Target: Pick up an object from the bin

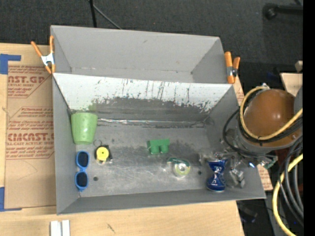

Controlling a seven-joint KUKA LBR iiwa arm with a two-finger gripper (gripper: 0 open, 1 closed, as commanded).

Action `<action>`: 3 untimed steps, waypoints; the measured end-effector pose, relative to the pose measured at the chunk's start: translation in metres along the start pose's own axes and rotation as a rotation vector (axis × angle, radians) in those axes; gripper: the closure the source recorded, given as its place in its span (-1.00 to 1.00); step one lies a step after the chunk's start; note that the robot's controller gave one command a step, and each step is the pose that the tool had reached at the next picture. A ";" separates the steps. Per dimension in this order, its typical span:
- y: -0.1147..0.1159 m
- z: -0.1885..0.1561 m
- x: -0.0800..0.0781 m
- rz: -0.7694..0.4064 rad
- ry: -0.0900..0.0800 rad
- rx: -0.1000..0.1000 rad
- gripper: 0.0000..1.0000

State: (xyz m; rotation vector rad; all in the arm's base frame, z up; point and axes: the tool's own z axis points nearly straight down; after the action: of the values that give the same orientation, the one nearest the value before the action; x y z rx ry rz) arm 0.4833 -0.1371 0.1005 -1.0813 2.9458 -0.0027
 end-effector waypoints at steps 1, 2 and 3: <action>-0.013 0.000 0.011 0.313 -0.002 -0.001 -1.00; -0.029 0.032 -0.007 0.463 0.001 -0.003 -1.00; -0.003 0.031 -0.013 0.047 0.001 -0.004 -1.00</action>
Offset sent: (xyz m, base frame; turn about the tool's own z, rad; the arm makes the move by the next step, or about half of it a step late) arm -0.0018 -0.0194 -0.0005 0.3136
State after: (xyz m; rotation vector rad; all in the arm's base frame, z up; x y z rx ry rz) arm 0.4951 -0.1312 0.0698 -1.0117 2.9723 0.0024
